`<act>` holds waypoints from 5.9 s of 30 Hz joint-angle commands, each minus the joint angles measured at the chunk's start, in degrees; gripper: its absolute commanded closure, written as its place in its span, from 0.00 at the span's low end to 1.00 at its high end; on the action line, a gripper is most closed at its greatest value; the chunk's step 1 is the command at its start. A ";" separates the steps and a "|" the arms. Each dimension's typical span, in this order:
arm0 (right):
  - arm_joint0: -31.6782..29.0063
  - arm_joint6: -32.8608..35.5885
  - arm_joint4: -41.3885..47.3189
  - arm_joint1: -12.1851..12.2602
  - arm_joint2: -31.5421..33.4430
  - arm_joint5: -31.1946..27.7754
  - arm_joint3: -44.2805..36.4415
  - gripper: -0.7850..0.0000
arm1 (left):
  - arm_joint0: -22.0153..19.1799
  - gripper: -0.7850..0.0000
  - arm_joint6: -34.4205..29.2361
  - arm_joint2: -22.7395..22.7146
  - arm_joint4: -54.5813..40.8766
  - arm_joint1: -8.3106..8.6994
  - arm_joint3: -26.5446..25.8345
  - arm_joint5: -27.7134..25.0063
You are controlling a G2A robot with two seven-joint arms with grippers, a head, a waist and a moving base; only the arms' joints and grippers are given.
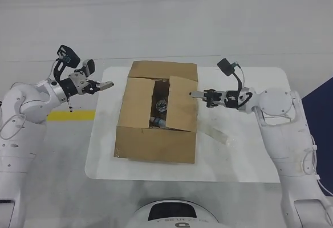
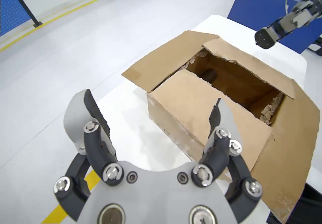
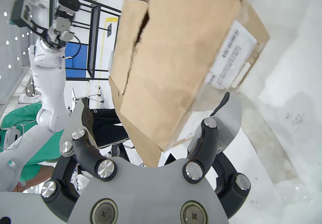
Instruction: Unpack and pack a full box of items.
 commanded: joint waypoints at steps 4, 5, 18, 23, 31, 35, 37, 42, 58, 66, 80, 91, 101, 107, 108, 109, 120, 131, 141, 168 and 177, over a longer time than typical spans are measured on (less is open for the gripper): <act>6.58 -2.57 2.35 -1.17 -6.90 -3.39 3.38 0.00 | -0.08 0.00 0.03 0.16 0.05 -0.02 0.03 -0.01; 8.32 -2.77 2.95 -1.56 -8.84 -3.94 4.95 0.00 | -0.08 0.00 0.03 0.16 0.05 -0.02 0.03 -0.01; 25.41 -11.19 0.93 -7.91 -28.54 2.41 30.67 0.00 | -0.08 0.00 0.03 0.16 0.05 -0.02 0.03 -0.01; 23.69 -10.76 4.43 -7.35 -25.79 -3.78 27.68 0.00 | -0.08 0.00 0.03 0.16 0.05 -0.02 0.03 -0.01; 23.31 -10.52 4.57 -7.19 -25.38 -4.23 27.31 0.00 | -0.08 0.00 0.03 0.16 0.05 -0.02 0.03 -0.01; 21.31 -14.64 10.01 -6.73 -21.18 -7.13 28.32 0.00 | -0.08 0.00 0.03 0.16 0.05 -0.02 0.03 -0.01; 17.75 -16.54 16.24 -5.55 -14.92 -15.24 28.70 0.00 | -0.08 0.00 0.03 0.16 0.05 -0.02 0.03 -0.01; 10.43 -20.71 21.69 -3.04 -3.37 -22.49 30.33 0.00 | -0.08 0.00 0.03 0.16 0.05 -0.02 0.03 -0.01; 20.46 -30.22 24.12 -7.23 -11.58 -16.38 54.47 0.00 | -0.08 0.00 0.03 0.16 0.05 -0.02 0.03 -0.01; 26.49 -32.14 24.50 -11.34 -18.03 -17.19 63.11 0.00 | -0.08 0.00 0.03 0.16 0.05 -0.02 0.03 -0.01; 27.83 -19.30 36.25 -12.77 -15.05 -30.96 68.76 0.00 | -0.08 0.00 0.03 0.16 0.05 -0.02 0.03 -0.01; 26.40 4.71 46.38 -11.69 -11.26 -36.75 66.76 0.00 | -0.08 0.00 0.03 0.16 0.05 -0.02 0.03 -0.01; 28.53 11.06 35.14 -10.34 -15.13 -30.41 64.52 0.00 | -0.08 0.00 0.03 0.16 0.05 -0.02 0.03 -0.01; 28.93 11.88 35.29 -10.09 -15.04 -29.08 65.29 0.00 | -0.08 0.00 0.03 0.16 0.05 -0.02 0.03 -0.01; 28.93 11.88 35.29 -10.09 -15.04 -29.08 65.29 0.00 | -0.09 0.00 -0.12 0.17 1.36 0.02 -0.62 0.35; 28.93 11.88 35.29 -10.09 -15.04 -29.08 65.29 0.00 | -0.01 0.00 -0.20 0.08 4.16 0.12 -1.53 0.91; 28.93 11.88 35.29 -10.09 -15.04 -29.08 65.29 0.00 | 5.82 0.00 14.92 -3.25 28.96 2.10 -2.88 -10.67; 28.93 11.88 35.29 -10.09 -15.04 -29.08 65.29 0.00 | 12.08 0.00 40.07 2.98 55.01 7.95 -8.06 -10.67; 28.93 11.88 35.29 -10.09 -15.04 -29.08 65.29 0.00 | 9.95 0.00 64.13 9.70 71.70 11.62 -5.69 -10.65; 28.93 11.88 35.29 -10.09 -15.04 -29.08 65.29 0.00 | 4.66 0.00 63.11 15.73 74.31 11.35 -4.36 -0.46; 28.93 11.88 35.29 -10.09 -15.04 -29.08 65.29 0.00 | 5.27 0.00 61.77 16.56 71.64 11.05 -6.66 -1.04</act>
